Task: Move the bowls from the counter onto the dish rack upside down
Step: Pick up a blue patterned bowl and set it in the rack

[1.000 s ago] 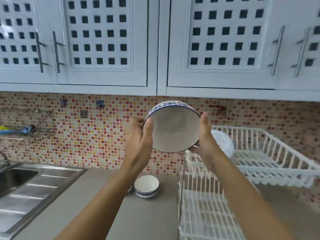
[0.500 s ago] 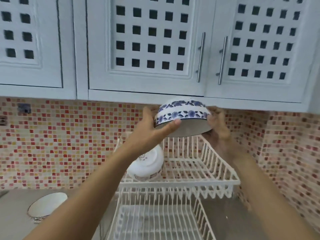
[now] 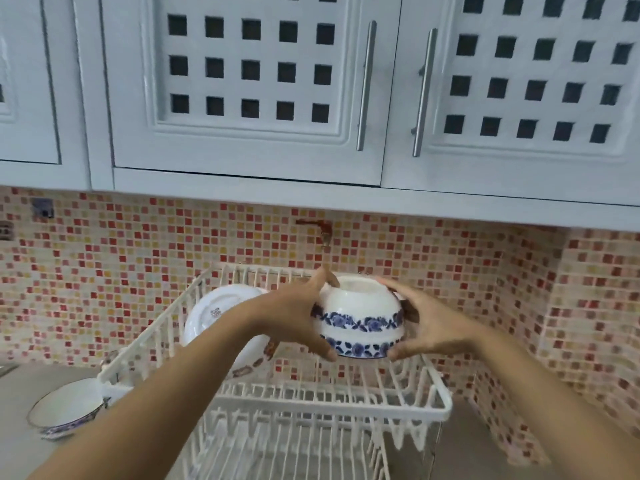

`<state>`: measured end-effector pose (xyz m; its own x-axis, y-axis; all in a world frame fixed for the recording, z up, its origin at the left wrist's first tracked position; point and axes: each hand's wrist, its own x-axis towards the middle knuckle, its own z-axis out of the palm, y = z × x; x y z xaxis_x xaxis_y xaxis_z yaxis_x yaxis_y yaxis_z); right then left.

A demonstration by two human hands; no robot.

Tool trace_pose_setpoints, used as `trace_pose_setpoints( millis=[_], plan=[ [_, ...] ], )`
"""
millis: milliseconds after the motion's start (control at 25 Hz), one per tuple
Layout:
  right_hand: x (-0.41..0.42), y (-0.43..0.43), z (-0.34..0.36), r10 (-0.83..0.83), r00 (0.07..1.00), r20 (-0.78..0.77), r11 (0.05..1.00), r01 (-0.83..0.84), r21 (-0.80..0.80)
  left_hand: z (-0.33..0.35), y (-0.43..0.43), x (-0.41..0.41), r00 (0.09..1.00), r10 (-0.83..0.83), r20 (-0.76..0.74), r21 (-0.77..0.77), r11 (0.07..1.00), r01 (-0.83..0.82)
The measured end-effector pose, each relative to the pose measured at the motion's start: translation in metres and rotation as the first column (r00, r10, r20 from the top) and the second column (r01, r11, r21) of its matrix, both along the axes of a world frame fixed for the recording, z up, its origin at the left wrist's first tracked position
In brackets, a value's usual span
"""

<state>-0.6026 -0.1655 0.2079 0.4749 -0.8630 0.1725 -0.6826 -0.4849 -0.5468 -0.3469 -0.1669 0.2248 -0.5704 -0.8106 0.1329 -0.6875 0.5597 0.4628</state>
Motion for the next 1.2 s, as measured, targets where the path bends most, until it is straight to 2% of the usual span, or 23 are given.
trace_pose_setpoints(
  millis=[200,480,840,1040,1120,1200],
  plan=[
    [0.009,-0.029,-0.005,-0.072,0.958,-0.277,0.996,0.054,-0.071,-0.029,-0.020,-0.028,0.966,0.137,0.218,-0.112,0.987,-0.115],
    [0.027,-0.051,-0.015,-0.082,0.845,-0.529,0.995,0.037,-0.094,-0.044,-0.035,-0.031,0.898,0.216,0.382,-0.058,0.976,-0.210],
    [0.032,-0.050,-0.022,-0.145,0.788,-0.598,0.983,0.046,-0.178,-0.046,-0.034,-0.036,0.863,0.265,0.430,-0.043,0.961,-0.273],
    [0.036,-0.044,-0.015,-0.165,0.780,-0.603,0.986,0.114,-0.121,-0.040,-0.026,-0.041,0.833,0.275,0.481,-0.106,0.961,-0.256],
    [0.038,-0.037,-0.009,-0.188,0.768,-0.613,0.982,0.150,-0.113,-0.031,-0.018,-0.038,0.849,0.274,0.452,-0.177,0.960,-0.216],
    [0.043,-0.029,0.001,-0.247,0.749,-0.615,0.968,0.217,-0.125,-0.018,-0.006,-0.028,0.902,0.283,0.326,-0.255,0.945,-0.204]
  ],
)
